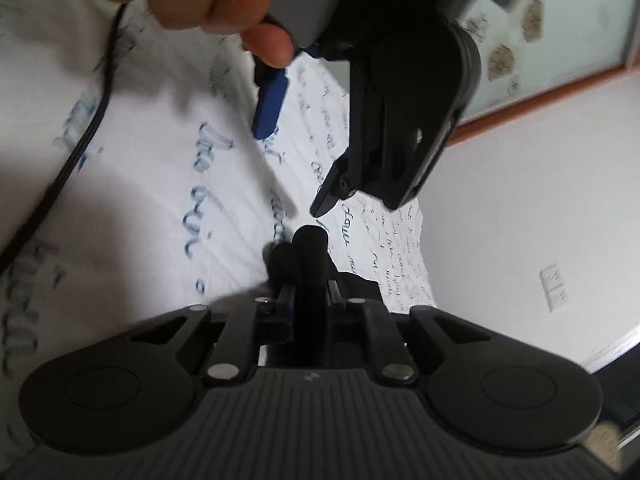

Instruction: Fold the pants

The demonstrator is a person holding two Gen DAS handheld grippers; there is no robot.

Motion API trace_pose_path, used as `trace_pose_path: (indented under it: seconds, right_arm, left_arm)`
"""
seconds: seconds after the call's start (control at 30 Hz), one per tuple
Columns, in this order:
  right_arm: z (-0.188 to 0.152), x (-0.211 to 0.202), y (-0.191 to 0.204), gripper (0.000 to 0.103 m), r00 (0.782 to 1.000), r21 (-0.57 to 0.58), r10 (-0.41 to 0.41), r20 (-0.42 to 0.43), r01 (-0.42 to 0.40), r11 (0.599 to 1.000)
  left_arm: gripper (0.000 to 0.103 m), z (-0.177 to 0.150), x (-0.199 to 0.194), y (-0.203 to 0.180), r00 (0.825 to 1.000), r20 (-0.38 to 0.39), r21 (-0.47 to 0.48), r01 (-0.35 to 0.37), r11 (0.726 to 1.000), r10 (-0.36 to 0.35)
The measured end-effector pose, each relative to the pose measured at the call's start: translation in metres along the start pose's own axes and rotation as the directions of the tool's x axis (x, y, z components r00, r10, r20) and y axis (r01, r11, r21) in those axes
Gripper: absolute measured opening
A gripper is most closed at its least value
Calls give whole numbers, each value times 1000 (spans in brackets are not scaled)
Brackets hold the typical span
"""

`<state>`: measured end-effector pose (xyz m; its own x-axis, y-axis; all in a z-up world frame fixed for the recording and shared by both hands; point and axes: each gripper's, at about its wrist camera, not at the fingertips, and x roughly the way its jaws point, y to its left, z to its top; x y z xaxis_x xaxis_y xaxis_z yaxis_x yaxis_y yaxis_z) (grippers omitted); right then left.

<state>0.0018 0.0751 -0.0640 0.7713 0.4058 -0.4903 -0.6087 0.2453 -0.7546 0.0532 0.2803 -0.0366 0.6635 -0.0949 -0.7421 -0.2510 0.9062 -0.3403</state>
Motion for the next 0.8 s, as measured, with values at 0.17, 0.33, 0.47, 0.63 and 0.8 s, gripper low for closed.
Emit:
trace_pose_path:
  seconds: [0.17, 0.33, 0.47, 0.63, 0.8]
  right_arm:
    - [-1, 7, -42, 16, 993, 401, 114, 14, -110, 909]
    - [-3, -9, -25, 29, 992, 280, 127, -5, -121, 952]
    - [-36, -48, -66, 44, 986, 491, 162, 37, -159, 856]
    - [-119, -62, -109, 52, 989, 763, 114, -94, -2, 646]
    - [-189, -86, -109, 53, 964, 857, 144, -222, 123, 500]
  left_arm:
    - [66, 9, 4, -13, 999, -2, -2, 46, 999, -46]
    - [66, 11, 9, -69, 990, 0, 214, 141, 966, -145]
    - [66, 6, 30, -109, 986, -15, 339, 159, 927, -163]
    - [92, -22, 81, -135, 996, -79, 479, 74, 875, -42]
    - [93, -24, 63, -132, 999, -26, 449, 43, 893, -35]
